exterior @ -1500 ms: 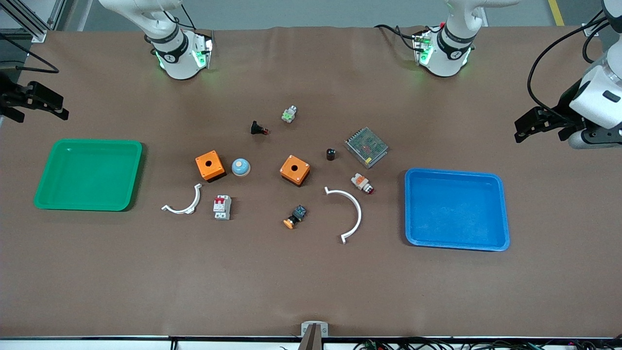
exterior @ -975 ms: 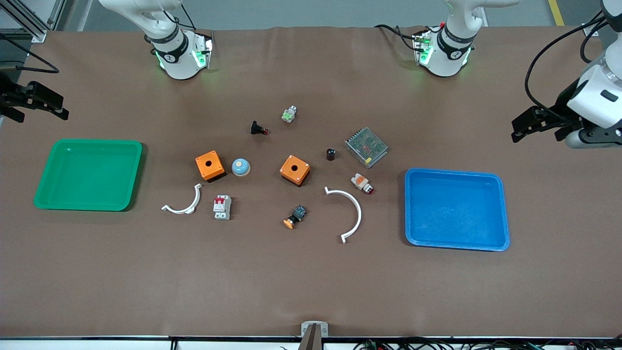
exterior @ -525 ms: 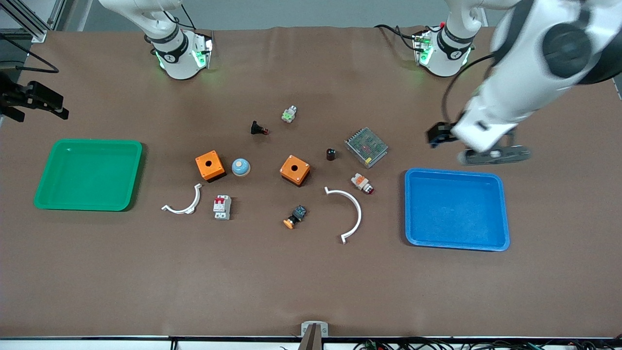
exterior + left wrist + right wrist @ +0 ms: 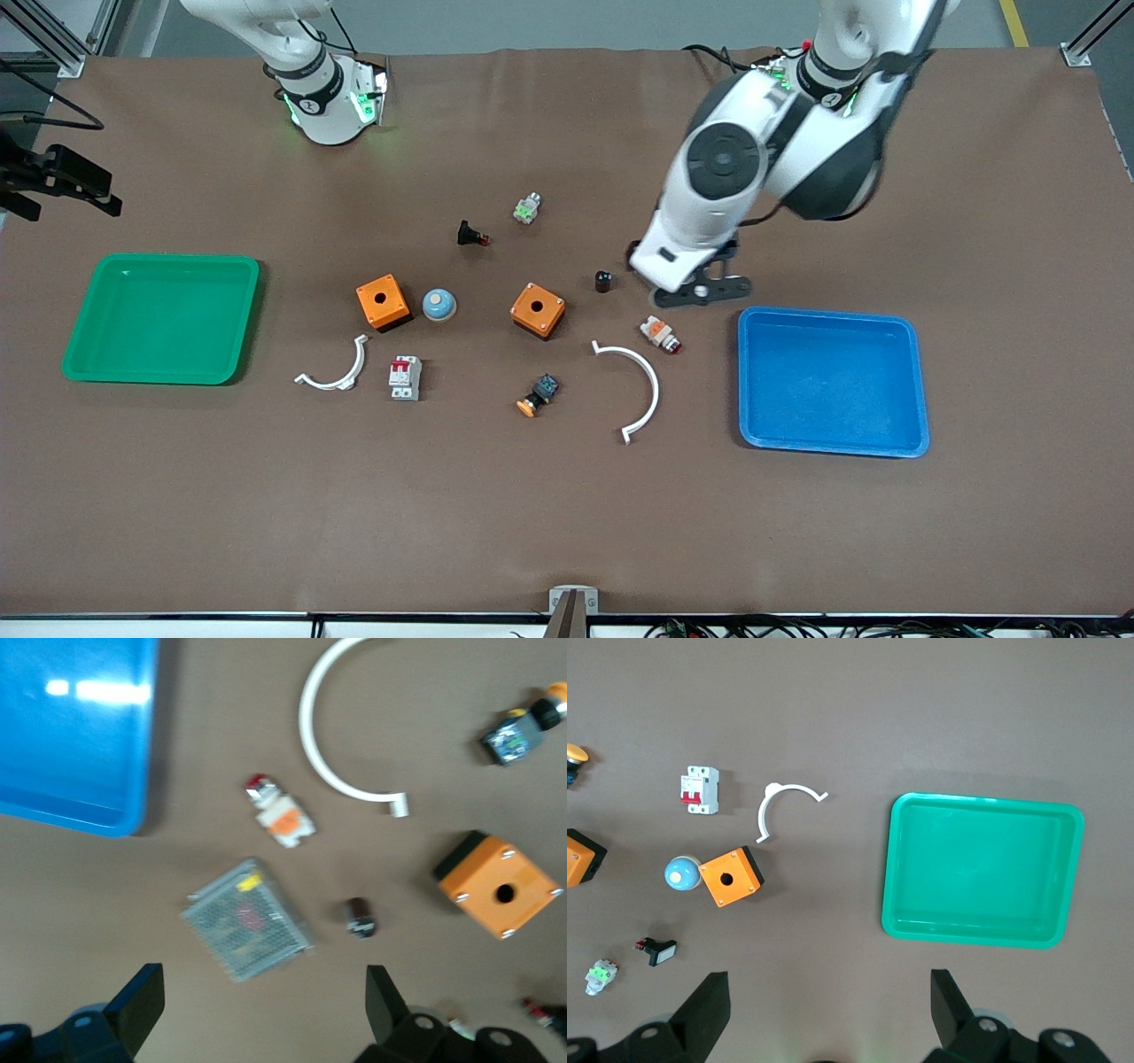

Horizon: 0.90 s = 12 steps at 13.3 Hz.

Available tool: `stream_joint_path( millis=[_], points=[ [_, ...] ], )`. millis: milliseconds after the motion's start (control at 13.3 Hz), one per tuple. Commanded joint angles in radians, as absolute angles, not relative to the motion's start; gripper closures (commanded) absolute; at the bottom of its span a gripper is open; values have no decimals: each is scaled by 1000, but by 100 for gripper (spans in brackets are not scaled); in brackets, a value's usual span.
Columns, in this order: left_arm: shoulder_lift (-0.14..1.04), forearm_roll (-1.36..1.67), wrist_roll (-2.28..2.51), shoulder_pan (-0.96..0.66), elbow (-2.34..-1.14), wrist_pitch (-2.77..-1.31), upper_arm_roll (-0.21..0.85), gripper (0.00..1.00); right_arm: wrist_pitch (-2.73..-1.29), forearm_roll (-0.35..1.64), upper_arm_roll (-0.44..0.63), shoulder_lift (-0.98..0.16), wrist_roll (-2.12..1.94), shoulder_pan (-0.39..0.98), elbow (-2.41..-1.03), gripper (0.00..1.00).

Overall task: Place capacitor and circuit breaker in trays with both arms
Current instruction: 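Reach the left gripper toward the black capacitor while the right gripper moves out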

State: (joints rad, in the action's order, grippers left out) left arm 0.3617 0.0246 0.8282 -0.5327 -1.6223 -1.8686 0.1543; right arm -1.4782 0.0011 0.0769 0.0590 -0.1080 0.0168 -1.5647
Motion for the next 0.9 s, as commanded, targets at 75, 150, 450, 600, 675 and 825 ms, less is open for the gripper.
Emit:
stream_joint_path(
  millis=[75, 150, 450, 600, 675, 825],
  points=[
    [458, 29, 946, -594, -1614, -2034, 146, 0, -1488, -3, 80, 4, -107, 0, -1552, 0],
    [480, 31, 948, -600, -1618, -2061, 149, 0, -1497, -23, 80, -55, -109, 0, -1548, 0],
    [518, 31, 950, -641, -1670, -2120, 160, 0, -1563, -75, 78, -201, -123, 15, -1529, 0],
    [517, 31, 950, -647, -1687, -2123, 163, 0, -1594, -77, 75, -207, -100, 56, -1543, 0],
    [517, 31, 951, -663, -1701, -2134, 161, 0, -1617, -68, 75, -210, -39, 80, -1561, 0],
    [512, 31, 965, -669, -1761, -2193, 163, 0, -1702, -4, 72, -231, 163, 133, -1610, 0]
  ],
)
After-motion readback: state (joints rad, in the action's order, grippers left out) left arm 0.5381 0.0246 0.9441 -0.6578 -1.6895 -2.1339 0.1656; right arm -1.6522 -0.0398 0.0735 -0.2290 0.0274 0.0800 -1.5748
